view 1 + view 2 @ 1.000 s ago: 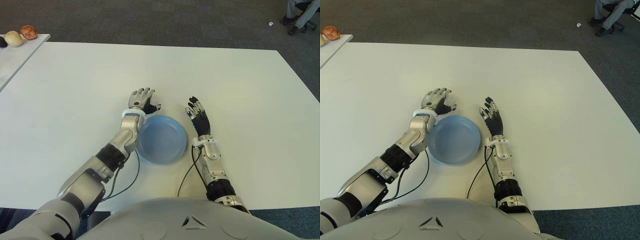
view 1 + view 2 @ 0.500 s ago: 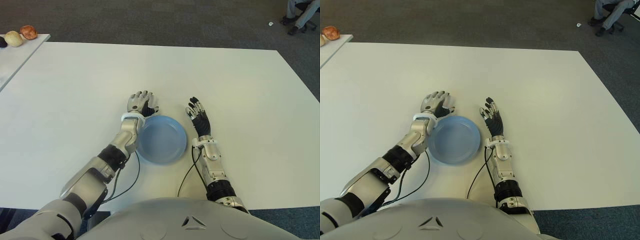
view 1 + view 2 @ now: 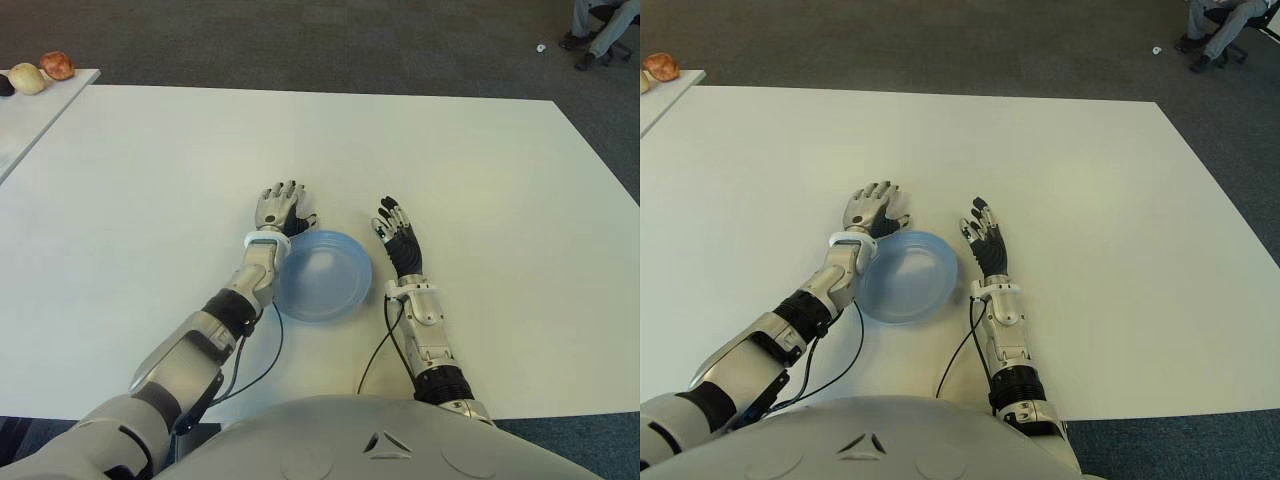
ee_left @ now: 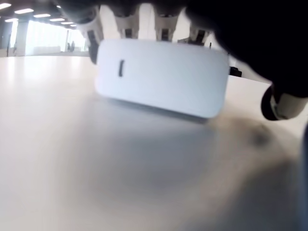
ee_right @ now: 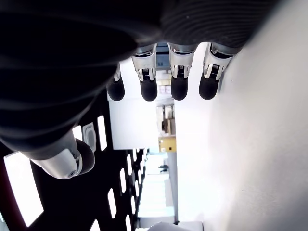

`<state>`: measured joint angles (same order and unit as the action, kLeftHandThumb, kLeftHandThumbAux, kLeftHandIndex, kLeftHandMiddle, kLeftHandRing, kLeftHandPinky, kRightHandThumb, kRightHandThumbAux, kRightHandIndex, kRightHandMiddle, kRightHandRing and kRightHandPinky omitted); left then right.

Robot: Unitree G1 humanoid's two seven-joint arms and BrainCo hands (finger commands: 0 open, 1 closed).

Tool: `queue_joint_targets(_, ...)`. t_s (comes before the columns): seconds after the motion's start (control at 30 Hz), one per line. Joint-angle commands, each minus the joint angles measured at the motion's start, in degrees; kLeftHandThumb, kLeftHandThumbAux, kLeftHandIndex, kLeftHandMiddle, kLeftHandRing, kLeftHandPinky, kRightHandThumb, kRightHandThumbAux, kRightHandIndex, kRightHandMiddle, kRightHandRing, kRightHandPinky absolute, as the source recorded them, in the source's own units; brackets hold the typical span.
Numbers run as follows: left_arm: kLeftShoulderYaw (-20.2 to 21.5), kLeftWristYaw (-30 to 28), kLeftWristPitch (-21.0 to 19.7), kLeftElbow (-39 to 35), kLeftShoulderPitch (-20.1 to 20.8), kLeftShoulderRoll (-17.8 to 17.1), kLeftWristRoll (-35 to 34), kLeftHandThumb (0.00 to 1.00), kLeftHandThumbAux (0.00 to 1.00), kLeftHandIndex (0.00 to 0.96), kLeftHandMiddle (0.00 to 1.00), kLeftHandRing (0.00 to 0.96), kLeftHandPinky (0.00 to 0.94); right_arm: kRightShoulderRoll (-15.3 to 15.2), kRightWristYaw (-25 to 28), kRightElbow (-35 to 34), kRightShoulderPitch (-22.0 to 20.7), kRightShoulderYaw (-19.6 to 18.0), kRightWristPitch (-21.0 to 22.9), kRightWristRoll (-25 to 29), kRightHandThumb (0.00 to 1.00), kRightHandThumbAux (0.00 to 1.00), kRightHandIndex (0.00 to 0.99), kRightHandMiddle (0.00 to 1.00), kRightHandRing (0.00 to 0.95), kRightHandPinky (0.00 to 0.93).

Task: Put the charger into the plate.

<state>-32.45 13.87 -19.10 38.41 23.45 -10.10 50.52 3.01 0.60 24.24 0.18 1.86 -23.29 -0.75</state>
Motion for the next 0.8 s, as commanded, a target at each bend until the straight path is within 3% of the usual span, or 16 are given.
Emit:
queue_joint_targets(0.03,-0.24,0.04,1.03,4.86,-1.73,0.06,-1.55,0.051,0.320,0.000,0.000,0.000,0.000,-0.33,0.49,0.92,2.18,-0.02,2.27,0.10,0.000,0.549,0.060,0.097,0.067,0.066)
queue_joint_targets(0.8,-0.19,3.71,4.99,10.15,-1.31,-0.12,-3.64,0.031,0.306,0.000,0.000,0.000,0.000,-0.50,2.85,-0.13,2.83,-0.43,2.21,1.56,0.009,0.578,0.085,0.140,0.105,0.097)
